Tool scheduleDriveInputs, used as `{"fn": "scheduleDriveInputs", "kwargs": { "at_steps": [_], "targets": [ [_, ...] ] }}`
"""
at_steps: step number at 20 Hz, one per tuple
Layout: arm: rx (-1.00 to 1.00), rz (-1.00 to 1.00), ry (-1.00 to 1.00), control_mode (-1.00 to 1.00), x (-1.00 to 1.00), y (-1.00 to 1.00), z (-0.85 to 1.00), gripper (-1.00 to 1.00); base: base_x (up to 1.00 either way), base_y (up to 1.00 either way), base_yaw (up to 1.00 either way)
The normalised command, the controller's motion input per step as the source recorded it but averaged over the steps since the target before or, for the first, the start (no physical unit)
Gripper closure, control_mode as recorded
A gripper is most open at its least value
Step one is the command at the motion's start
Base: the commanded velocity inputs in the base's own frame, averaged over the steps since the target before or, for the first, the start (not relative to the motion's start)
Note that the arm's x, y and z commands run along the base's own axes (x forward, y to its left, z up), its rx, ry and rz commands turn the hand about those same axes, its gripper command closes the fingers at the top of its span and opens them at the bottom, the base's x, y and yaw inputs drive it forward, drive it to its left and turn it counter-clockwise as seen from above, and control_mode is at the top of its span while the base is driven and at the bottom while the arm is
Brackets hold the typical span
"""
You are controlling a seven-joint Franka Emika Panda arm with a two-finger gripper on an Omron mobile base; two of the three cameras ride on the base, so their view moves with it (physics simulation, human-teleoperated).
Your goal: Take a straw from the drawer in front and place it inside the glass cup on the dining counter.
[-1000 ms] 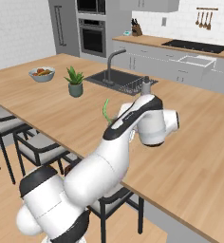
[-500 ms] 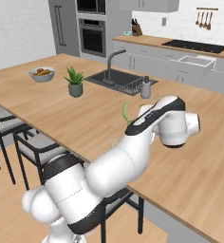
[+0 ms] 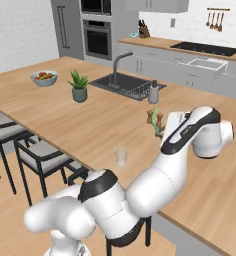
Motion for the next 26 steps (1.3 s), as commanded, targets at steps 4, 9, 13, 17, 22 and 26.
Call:
{"fn": "scheduleDriveInputs", "kwargs": {
  "at_steps": [4,9,13,17,22,26],
  "targets": [
    [0.00,0.00,0.00,-1.00,0.04,-0.33,-0.13,1.00,0.00,0.00,0.00],
    [0.00,0.00,0.00,-1.00,0.00,0.00,-0.23,1.00,0.00,0.00,0.00],
    [0.00,0.00,0.00,-1.00,0.13,0.33,-0.35,1.00,0.00,0.00,0.00],
    [0.00,0.00,0.00,-1.00,0.14,0.37,-0.30,1.00,0.00,0.00,0.00],
    [0.00,0.00,0.01,-1.00,0.39,0.43,-0.35,1.00,0.00,0.00,0.00],
    [0.00,0.00,0.02,-1.00,0.37,0.39,-0.35,1.00,0.00,0.00,0.00]
  ]
}}
